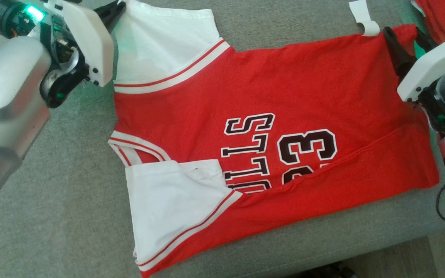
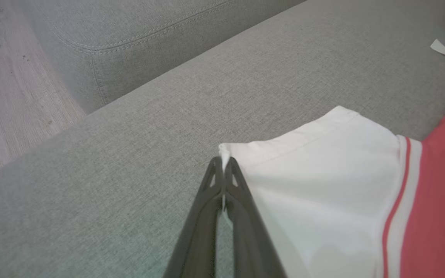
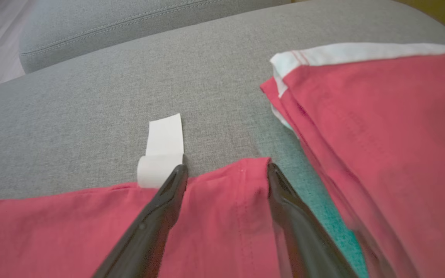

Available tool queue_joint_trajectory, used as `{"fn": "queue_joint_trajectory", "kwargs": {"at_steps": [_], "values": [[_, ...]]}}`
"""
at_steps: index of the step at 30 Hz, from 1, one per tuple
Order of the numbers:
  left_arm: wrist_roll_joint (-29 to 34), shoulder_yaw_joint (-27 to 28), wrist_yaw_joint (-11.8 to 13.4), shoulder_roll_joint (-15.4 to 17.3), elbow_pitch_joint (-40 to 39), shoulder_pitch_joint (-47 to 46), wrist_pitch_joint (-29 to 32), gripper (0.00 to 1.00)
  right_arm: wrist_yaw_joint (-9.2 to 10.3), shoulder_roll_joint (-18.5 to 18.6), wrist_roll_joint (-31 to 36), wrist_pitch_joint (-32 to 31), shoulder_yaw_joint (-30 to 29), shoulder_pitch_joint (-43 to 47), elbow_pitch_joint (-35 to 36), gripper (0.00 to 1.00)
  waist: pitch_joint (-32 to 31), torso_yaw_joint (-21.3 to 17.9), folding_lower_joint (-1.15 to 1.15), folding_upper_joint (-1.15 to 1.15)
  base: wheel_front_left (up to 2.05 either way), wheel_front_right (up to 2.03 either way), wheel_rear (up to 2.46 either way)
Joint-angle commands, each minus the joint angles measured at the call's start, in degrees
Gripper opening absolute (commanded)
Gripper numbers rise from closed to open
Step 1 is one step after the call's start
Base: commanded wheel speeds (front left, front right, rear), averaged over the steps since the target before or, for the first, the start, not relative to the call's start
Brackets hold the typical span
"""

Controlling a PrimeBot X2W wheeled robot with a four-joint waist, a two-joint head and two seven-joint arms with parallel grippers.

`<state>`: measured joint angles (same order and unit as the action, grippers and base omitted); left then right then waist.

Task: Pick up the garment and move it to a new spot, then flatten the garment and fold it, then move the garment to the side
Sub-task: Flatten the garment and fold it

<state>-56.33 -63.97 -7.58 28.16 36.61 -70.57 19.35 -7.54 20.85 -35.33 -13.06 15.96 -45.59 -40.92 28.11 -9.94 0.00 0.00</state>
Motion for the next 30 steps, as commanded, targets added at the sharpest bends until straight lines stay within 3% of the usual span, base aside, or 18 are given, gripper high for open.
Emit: {"fn": "queue_joint_trajectory", "kwargs": {"at_steps": [1,2,3,4,5,6,15,26,30], "values": [[-0.61,1.23,0.09,1.48,-0.81,-3.51,-0.78,0.0,0.05,1.43,-0.9,1.11,1.14,-1.3,0.61,1.0,0.14,0.21,0.0,0.0,0.0,0.0,0.0],[-0.84,0.87,0.09,1.46,-0.67,-3.69,-1.01,0.0,0.05,1.56,-1.18,1.4,1.69,-1.73,0.16,1.0,0.18,0.31,0.0,0.0,0.0,0.0,0.0],[-1.04,0.49,0.09,1.47,-0.52,-3.8,-1.25,0.0,0.05,1.65,-1.48,1.69,2.17,-2.1,-0.35,0.84,0.15,0.42,0.0,0.0,0.0,0.0,0.0],[-1.26,0.08,0.09,1.4,-0.35,-3.81,-1.5,0.0,0.05,1.74,-1.8,1.87,2.71,-2.35,-0.88,0.47,0.02,0.64,0.0,0.0,0.0,0.0,0.0],[-1.49,-0.34,0.09,1.33,-0.2,-3.79,-1.75,0.0,0.05,1.84,-2.11,2.11,3.18,-2.56,-1.38,0.28,-0.12,0.84,0.0,0.0,0.0,0.0,0.0],[-1.73,-0.73,0.09,1.27,-0.05,-3.77,-1.99,0.0,0.05,2.02,-2.28,2.32,3.75,-2.72,-1.82,0.0,-0.25,1.04,0.0,0.0,0.0,0.0,0.0],[-2.39,-3.22,0.09,1.92,1.05,-4.95,-5.8,0.0,0.05,3.87,-3.14,5.61,6.61,-5.52,-3.9,0.0,-0.38,2.47,0.0,0.0,0.0,0.0,0.0],[-0.46,-4.9,0.09,1.81,2.08,-9.42,-21.12,0.0,0.05,6.74,-4.73,12.6,7.09,-11.94,-5.48,0.0,-0.35,5.32,0.0,0.0,0.0,0.0,0.0],[-0.92,-5.94,0.09,1.44,1.75,-9.15,-23.16,0.0,0.05,7.93,-5.52,13.27,7.46,-11.13,-4.98,0.0,-0.92,6.26,0.0,0.0,0.0,0.0,0.0]]}}
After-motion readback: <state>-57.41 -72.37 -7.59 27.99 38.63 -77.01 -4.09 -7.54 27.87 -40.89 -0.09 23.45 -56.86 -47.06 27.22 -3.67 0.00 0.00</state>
